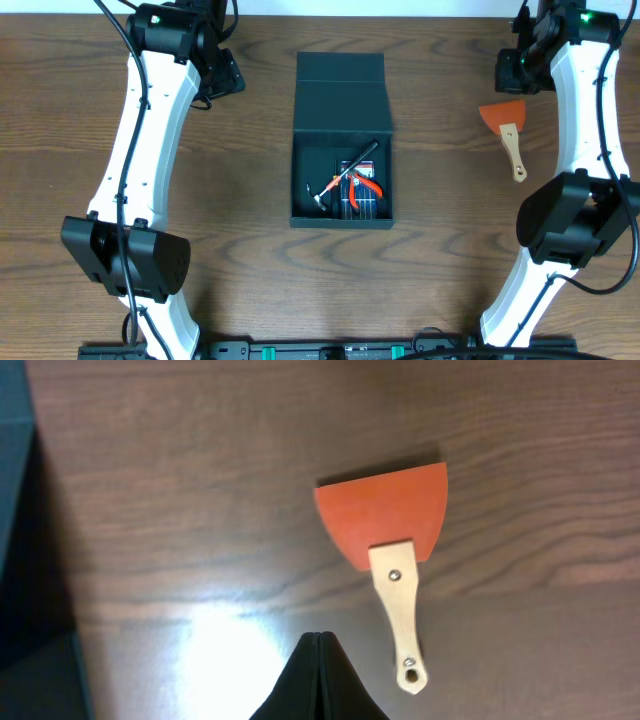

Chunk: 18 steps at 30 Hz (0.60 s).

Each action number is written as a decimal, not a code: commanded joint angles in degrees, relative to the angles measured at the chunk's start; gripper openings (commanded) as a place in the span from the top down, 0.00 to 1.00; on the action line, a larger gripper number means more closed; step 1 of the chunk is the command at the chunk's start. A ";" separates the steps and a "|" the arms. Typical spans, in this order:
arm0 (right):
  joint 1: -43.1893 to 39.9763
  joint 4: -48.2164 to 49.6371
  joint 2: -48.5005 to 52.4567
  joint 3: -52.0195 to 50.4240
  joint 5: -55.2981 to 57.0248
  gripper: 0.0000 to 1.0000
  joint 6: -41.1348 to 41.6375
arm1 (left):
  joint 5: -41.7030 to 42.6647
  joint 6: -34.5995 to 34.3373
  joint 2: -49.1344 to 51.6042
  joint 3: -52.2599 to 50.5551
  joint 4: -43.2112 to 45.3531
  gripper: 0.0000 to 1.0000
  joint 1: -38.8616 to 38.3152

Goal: Pack container

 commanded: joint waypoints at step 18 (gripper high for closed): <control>-9.16 3.06 -0.63 -13.38 -0.70 0.30 -14.51 | -0.68 -0.74 -0.50 0.52 -0.20 0.01 0.09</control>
